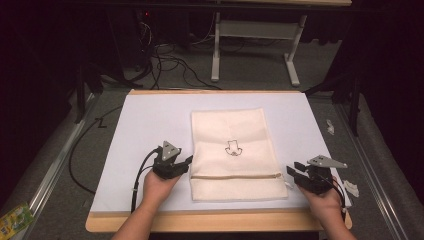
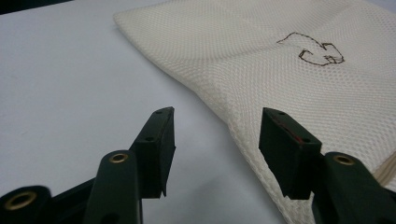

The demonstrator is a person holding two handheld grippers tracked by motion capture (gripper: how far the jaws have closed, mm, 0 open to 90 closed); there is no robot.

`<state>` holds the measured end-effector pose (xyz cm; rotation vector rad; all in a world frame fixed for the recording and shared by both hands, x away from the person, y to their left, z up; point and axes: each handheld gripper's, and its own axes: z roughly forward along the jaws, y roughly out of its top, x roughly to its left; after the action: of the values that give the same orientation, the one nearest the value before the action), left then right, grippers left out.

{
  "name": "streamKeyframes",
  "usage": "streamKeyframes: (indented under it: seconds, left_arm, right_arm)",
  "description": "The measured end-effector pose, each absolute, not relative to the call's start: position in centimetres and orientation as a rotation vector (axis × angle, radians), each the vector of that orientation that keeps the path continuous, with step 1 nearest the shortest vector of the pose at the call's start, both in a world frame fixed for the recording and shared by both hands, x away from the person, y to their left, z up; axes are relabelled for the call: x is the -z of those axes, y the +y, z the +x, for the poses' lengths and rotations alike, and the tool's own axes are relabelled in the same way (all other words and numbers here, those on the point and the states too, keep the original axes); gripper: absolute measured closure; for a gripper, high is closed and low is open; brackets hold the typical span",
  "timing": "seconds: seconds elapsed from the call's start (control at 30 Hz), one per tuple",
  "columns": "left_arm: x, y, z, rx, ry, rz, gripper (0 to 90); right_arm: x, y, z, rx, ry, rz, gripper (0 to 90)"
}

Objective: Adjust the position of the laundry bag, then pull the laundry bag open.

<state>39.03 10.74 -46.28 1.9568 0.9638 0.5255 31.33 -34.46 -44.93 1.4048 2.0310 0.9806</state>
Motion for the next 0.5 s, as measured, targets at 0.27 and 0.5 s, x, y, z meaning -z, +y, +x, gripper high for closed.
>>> streamKeyframes:
  seconds: [0.27, 0.5]
  left_arm:
    - [46.0, 9.9, 38.4, -0.495, 0.937, 1.974, 45.2]
    - [45.8, 10.2, 38.2, -0.495, 0.939, 1.969, 46.6]
  right_arm:
    - [45.1, -33.8, 31.7, -1.03, 2.039, 1.396, 90.0]
    - [45.8, -32.9, 32.2, -1.004, 2.109, 1.395, 86.3]
